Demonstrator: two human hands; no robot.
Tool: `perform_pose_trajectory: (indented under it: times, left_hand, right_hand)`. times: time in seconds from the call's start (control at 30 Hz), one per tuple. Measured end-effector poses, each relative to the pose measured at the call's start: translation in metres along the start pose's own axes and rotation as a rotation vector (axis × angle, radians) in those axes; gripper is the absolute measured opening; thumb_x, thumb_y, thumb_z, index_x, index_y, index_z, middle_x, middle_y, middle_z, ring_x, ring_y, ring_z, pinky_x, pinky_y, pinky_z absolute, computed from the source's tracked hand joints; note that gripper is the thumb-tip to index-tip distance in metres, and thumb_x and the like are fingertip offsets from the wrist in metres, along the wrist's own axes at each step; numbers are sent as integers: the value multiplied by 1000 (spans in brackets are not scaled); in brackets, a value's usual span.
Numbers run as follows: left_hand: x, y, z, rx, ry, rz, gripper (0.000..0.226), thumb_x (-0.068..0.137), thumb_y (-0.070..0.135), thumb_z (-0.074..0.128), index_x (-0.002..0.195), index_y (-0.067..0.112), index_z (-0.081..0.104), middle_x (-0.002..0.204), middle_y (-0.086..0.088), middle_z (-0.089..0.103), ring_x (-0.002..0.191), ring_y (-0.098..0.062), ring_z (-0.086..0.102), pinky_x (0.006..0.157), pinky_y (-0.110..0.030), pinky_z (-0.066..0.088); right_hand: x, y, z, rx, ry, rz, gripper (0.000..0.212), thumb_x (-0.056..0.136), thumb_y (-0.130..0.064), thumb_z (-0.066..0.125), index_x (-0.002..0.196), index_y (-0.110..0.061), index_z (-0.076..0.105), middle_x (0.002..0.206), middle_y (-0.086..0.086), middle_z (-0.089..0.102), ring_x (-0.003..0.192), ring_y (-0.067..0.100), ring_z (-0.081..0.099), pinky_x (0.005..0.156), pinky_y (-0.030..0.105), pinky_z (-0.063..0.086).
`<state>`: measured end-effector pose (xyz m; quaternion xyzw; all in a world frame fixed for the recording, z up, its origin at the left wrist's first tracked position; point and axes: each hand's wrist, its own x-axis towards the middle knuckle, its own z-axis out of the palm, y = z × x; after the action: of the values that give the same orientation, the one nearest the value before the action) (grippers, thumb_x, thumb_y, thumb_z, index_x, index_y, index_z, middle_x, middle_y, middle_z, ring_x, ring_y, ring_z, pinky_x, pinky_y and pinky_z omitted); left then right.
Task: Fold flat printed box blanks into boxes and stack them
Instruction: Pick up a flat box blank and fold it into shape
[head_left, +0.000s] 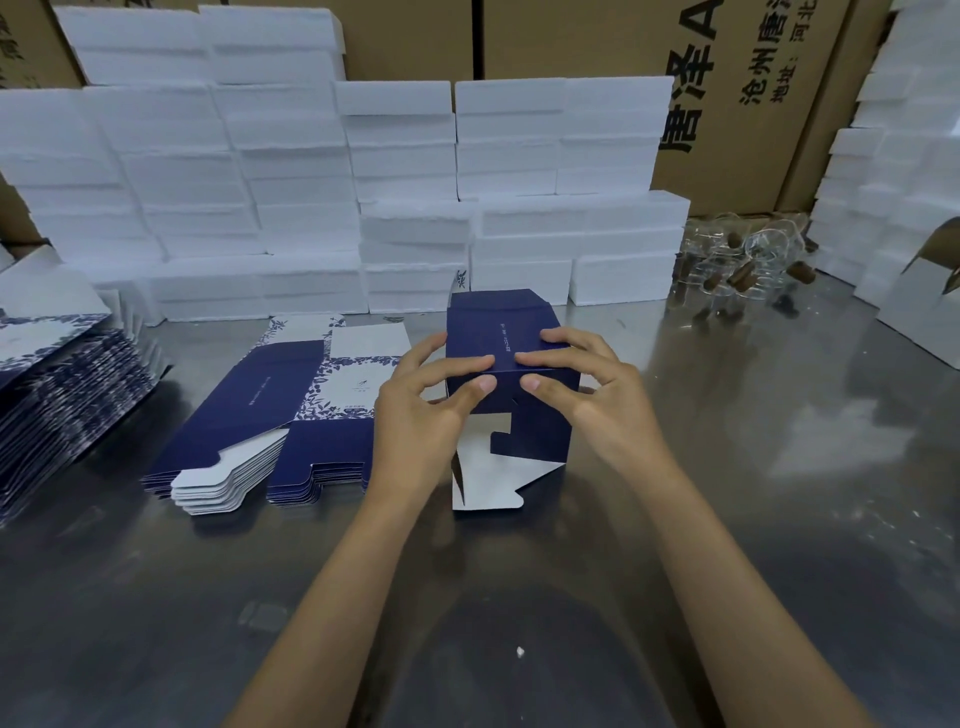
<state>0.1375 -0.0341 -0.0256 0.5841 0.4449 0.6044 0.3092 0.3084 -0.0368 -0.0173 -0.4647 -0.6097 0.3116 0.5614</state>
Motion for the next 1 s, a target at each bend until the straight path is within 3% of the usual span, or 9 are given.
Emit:
perform_pose_trajectory:
  times: [0.1,0.37,0.43,0.5,0.57,0.63,0.7,0.83,1.0]
  left_hand:
    - [-1,1,2,7,15,-1,22,82,13,79,91,33,77,139,7,57,121,15,48,80,2,39]
    - [1,3,-6,-10,-22,-27,25,86,11,75,97,33,77,138,5,60,126,9,51,98,-7,42]
    - [-2,3,-3,-8,19,-20,26,87,10,74,98,33,76,139,5,59,128,6,51,101,-11,42]
    - [-3,0,-4,27,80,-9,26,91,9,70,105,31,75,142,6,56,129,0,51,106,-21,42]
    - [0,-4,-6,57,130,-11,30,95,8,64,112,32,71,137,13,58,113,-7,61,95,-23,47]
    - [2,-7,-6,34,144,-42,35,97,6,58,119,33,63,118,24,64,94,-5,66,77,-15,48]
    - [3,-12,-4,27,139,-99,40,98,3,54,125,34,55,111,27,62,86,4,65,67,-6,45]
    - [1,-24,0,68,13,-264,52,96,-3,51,133,33,44,117,8,62,95,3,64,72,-15,49]
    - [-2,-28,-1,299,-116,-291,51,92,12,66,133,29,41,100,22,60,84,8,57,73,-20,41]
  right_hand:
    - [0,1,3,-37,55,-15,18,87,-8,77,103,-16,80,130,-5,61,125,5,54,94,10,42]
    - [1,5,-6,-15,37,0,27,87,-10,78,110,-23,77,145,-8,52,120,-14,49,82,-1,41]
    - [2,6,-8,45,6,44,43,85,-22,81,126,-32,70,152,-16,44,119,-22,47,81,1,44]
    - [2,10,-16,150,-41,154,82,78,-47,83,148,-46,43,157,-24,32,129,-12,46,97,15,47]
    - [5,16,-22,245,-4,299,96,76,-64,76,156,-47,24,159,-19,32,132,2,48,111,33,44]
    - [9,23,-27,405,27,424,72,95,-53,60,156,-26,33,156,0,46,126,14,57,112,42,45]
    - [7,28,-28,521,-78,426,41,105,-19,47,144,-8,51,142,16,60,112,22,65,106,42,50]
    - [7,27,-24,443,-187,299,61,88,15,45,139,-15,56,139,3,64,118,18,66,101,34,51]
    - [5,32,-25,210,-318,270,85,72,-8,77,144,-43,48,149,-10,51,135,16,52,112,42,44]
